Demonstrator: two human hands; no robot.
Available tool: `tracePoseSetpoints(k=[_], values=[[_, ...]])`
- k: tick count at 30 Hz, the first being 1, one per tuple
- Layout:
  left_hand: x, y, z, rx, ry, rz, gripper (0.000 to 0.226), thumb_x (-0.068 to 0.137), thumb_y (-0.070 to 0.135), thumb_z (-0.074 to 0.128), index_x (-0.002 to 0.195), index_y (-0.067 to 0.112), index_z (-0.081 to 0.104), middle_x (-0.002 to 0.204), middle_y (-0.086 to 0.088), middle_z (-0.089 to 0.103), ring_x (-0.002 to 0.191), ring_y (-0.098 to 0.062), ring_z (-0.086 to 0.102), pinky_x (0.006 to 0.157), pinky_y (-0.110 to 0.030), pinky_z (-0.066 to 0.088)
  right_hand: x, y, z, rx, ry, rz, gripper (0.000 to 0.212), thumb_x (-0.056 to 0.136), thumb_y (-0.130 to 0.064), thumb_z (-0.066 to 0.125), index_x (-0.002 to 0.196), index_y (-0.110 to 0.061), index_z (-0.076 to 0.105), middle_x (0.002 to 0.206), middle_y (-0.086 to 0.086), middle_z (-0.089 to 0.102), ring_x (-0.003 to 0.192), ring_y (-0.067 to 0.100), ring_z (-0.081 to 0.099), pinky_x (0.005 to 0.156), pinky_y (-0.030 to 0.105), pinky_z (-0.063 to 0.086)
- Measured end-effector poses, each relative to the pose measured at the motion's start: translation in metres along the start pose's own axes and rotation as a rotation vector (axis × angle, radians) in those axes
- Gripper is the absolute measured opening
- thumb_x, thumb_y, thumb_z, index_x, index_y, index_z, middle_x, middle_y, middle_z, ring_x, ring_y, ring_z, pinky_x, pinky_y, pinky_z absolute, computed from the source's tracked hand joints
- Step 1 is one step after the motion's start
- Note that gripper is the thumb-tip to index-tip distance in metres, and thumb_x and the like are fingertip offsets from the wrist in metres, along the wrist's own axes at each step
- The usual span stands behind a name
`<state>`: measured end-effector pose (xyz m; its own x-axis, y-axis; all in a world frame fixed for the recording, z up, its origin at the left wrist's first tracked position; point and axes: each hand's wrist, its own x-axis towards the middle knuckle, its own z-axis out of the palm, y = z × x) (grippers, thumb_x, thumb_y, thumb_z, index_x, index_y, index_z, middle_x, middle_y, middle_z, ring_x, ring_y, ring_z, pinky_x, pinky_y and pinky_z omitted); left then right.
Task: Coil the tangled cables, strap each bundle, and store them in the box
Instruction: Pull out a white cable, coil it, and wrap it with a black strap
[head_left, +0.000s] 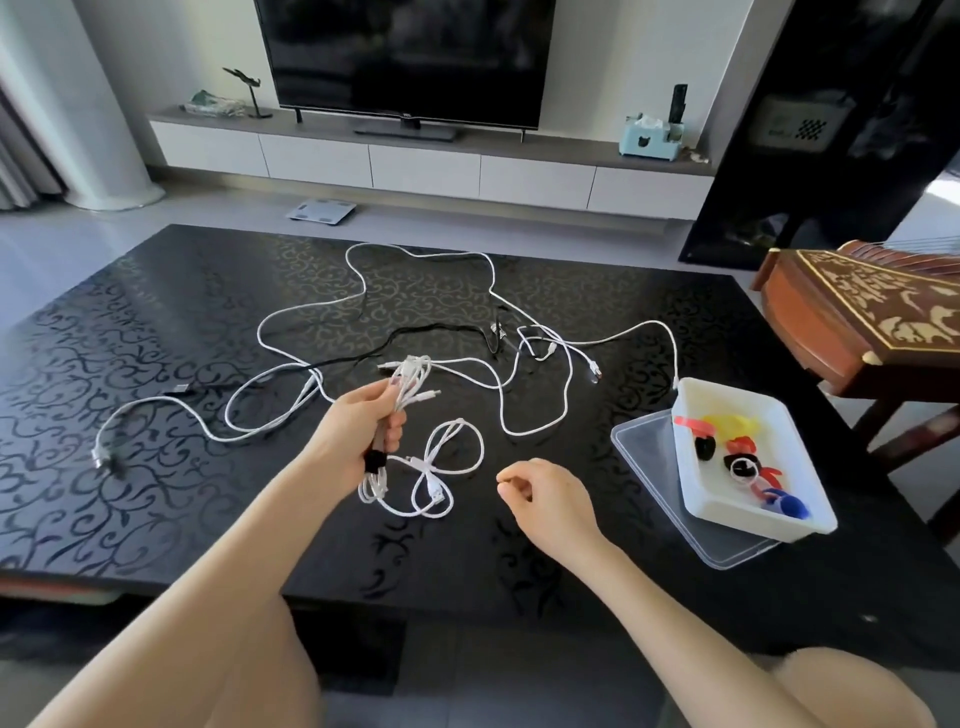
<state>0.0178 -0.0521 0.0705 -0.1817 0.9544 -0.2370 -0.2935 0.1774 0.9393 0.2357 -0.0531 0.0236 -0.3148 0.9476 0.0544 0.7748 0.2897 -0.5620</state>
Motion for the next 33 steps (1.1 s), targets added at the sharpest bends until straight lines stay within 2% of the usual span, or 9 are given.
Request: tracePoseSetpoints(k=[7, 10, 13, 17, 22, 26, 28, 30, 33], values=[[0.019, -0.014, 0.046, -0.008, -0.075, -0.162, 0.027, 0.103, 0.016, 0.034, 0.078, 0.016, 0.046, 0.043, 0.007, 0.038, 0.035, -0.003, 0.029, 0.033, -0.013, 0.021, 0.005, 0.054, -0.055, -0.131, 0.438, 0.157, 0.02, 0.093, -0.015, 0.052, 0.099, -0.008, 0.07, 0.094, 0.007, 0.069, 0.088, 0.025, 0.062, 0.069, 0.034, 0.048], [0.026, -0.018, 0.084, -0.019, -0.115, -0.255, 0.027, 0.101, 0.026, 0.039, 0.077, 0.017, 0.044, 0.045, 0.005, 0.039, 0.034, -0.005, 0.03, 0.032, -0.015, 0.024, 0.007, 0.096, -0.096, -0.19, 0.662, 0.359, 0.02, 0.093, -0.013, 0.048, 0.095, -0.003, 0.065, 0.085, 0.012, 0.065, 0.075, 0.023, 0.052, 0.061, 0.03, 0.033], [0.027, -0.018, 0.115, -0.035, -0.141, -0.308, 0.026, 0.099, 0.032, 0.045, 0.078, 0.016, 0.047, 0.047, 0.003, 0.039, 0.034, -0.006, 0.031, 0.033, -0.016, 0.027, 0.016, 0.128, -0.119, -0.288, 0.437, 0.534, 0.018, 0.092, -0.018, 0.049, 0.093, -0.003, 0.058, 0.084, 0.011, 0.058, 0.081, 0.029, 0.055, 0.061, 0.031, 0.031], [0.022, -0.021, 0.148, -0.118, -0.189, -0.377, 0.025, 0.098, 0.029, 0.048, 0.079, 0.012, 0.048, 0.053, 0.0, 0.038, 0.037, -0.008, 0.034, 0.035, -0.017, 0.03, 0.03, 0.151, -0.126, -0.33, 0.193, 0.617, 0.046, 0.092, -0.048, 0.049, 0.086, -0.005, 0.064, 0.085, 0.013, 0.066, 0.082, 0.032, 0.059, 0.066, 0.033, 0.041], [0.017, -0.023, 0.169, -0.188, -0.241, -0.448, 0.019, 0.096, 0.018, 0.051, 0.079, 0.01, 0.047, 0.053, 0.0, 0.039, 0.038, -0.008, 0.036, 0.036, -0.018, 0.033, 0.034, 0.159, -0.123, -0.178, 0.234, 0.645, 0.046, 0.093, -0.047, 0.047, 0.083, -0.004, 0.06, 0.079, 0.008, 0.057, 0.071, 0.025, 0.048, 0.065, 0.03, 0.034], [0.016, -0.027, 0.173, -0.04, -0.278, -0.365, 0.018, 0.09, -0.001, 0.053, 0.075, 0.009, 0.048, 0.055, 0.001, 0.038, 0.041, -0.006, 0.035, 0.037, -0.015, 0.027, 0.029, 0.166, -0.141, -0.241, 0.336, 0.665, 0.03, 0.089, -0.033, 0.054, 0.08, -0.007, 0.065, 0.079, 0.009, 0.064, 0.075, 0.029, 0.059, 0.061, 0.027, 0.037], [0.013, -0.028, 0.175, 0.052, -0.284, -0.296, 0.016, 0.086, -0.006, 0.054, 0.078, 0.007, 0.049, 0.058, -0.001, 0.041, 0.041, -0.006, 0.037, 0.035, -0.015, 0.024, 0.024, 0.169, -0.154, -0.055, 0.415, 0.694, 0.023, 0.088, -0.022, 0.055, 0.078, -0.003, 0.065, 0.07, 0.009, 0.061, 0.069, 0.029, 0.058, 0.056, 0.028, 0.038], [0.009, -0.028, 0.178, 0.123, -0.274, -0.251, 0.015, 0.083, -0.007, 0.057, 0.078, 0.007, 0.054, 0.058, -0.001, 0.044, 0.04, -0.007, 0.038, 0.034, -0.015, 0.023, 0.012, 0.167, -0.166, 0.413, 0.509, 0.736, 0.017, 0.088, -0.015, 0.058, 0.084, 0.0, 0.064, 0.066, 0.007, 0.054, 0.059, 0.023, 0.051, 0.052, 0.025, 0.037], [0.0, -0.028, 0.184, 0.235, -0.298, -0.151, 0.02, 0.081, 0.0, 0.065, 0.07, 0.012, 0.054, 0.06, -0.001, 0.048, 0.044, -0.008, 0.04, 0.035, -0.015, 0.023, -0.015, 0.145, -0.172, 1.212, 0.323, 0.7, 0.009, 0.09, -0.012, 0.056, 0.086, -0.005, 0.062, 0.071, 0.005, 0.05, 0.05, 0.012, 0.041, 0.041, 0.02, 0.032]])
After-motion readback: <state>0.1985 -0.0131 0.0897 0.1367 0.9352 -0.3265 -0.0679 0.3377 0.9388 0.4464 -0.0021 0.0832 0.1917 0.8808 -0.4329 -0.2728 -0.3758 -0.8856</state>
